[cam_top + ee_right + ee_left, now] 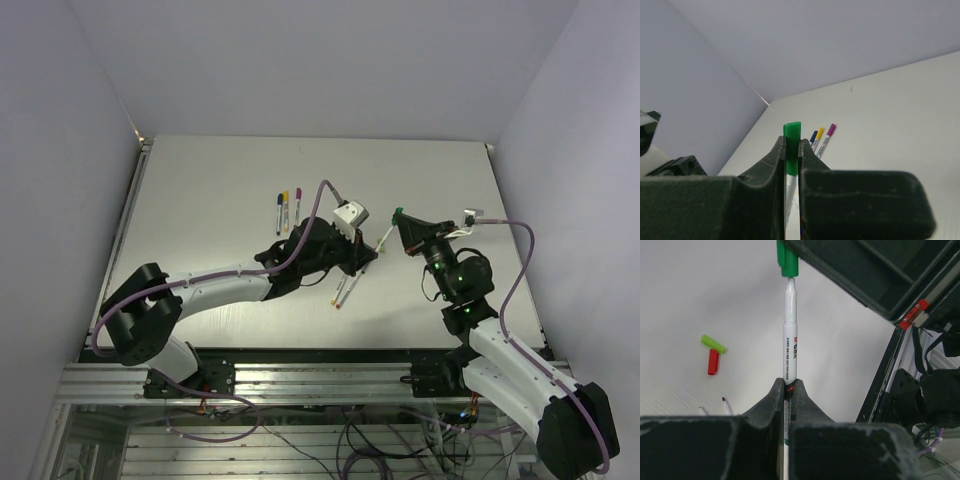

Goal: Insert the pens into the pen caps

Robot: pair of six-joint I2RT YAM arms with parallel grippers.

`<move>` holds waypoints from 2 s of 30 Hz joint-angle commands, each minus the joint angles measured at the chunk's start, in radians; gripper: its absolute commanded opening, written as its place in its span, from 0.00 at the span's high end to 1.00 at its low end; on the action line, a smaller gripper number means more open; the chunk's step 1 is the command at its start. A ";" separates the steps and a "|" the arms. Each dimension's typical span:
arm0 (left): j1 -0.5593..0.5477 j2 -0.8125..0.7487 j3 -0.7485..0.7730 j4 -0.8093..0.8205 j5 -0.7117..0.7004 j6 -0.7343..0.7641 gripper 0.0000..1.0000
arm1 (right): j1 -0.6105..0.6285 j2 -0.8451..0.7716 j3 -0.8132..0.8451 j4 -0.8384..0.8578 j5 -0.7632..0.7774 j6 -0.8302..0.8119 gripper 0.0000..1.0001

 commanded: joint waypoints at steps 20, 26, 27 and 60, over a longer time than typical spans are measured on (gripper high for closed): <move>-0.004 -0.045 -0.015 0.077 -0.054 -0.001 0.93 | 0.040 0.043 -0.006 0.048 -0.006 0.015 1.00; -0.003 -0.042 -0.016 0.128 -0.097 -0.003 0.93 | 0.052 0.070 -0.012 0.063 -0.045 0.037 1.00; -0.004 -0.040 -0.012 0.135 -0.104 0.003 0.93 | 0.053 0.073 -0.011 0.066 -0.058 0.041 1.00; 0.091 -0.057 0.088 0.321 -0.081 0.031 0.93 | 0.146 0.221 0.083 -0.247 -0.107 -0.095 1.00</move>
